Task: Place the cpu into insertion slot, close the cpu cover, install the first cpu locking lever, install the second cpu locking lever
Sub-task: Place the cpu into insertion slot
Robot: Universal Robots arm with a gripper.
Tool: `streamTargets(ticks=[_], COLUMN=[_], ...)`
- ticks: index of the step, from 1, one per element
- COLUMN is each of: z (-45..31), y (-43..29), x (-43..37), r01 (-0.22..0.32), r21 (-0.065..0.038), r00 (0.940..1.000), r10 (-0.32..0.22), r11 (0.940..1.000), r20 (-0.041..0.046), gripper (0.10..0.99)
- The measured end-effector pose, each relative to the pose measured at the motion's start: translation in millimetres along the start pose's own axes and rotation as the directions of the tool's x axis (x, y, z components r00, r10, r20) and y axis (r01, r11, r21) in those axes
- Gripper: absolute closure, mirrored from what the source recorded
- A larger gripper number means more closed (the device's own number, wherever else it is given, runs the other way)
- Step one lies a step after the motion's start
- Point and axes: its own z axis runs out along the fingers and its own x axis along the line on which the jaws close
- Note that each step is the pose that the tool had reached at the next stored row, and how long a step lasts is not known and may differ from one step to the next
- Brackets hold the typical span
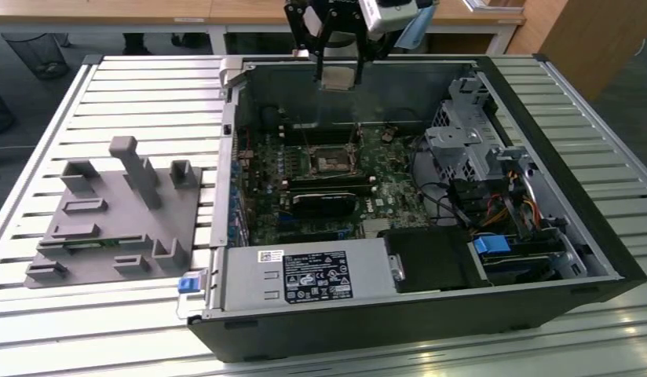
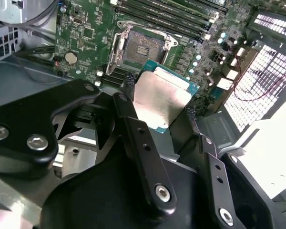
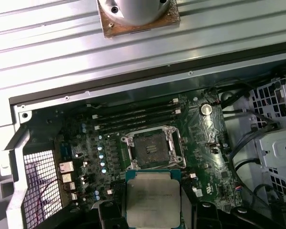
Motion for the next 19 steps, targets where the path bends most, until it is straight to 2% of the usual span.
streamTargets(ticks=[19], z=[0.1], y=[0.0], x=[0.0], r01=[-0.096], r21=[-0.002], r00=[0.9953], r10=[0.096], r11=[0.9953], r20=[0.0085], gripper=[0.545])
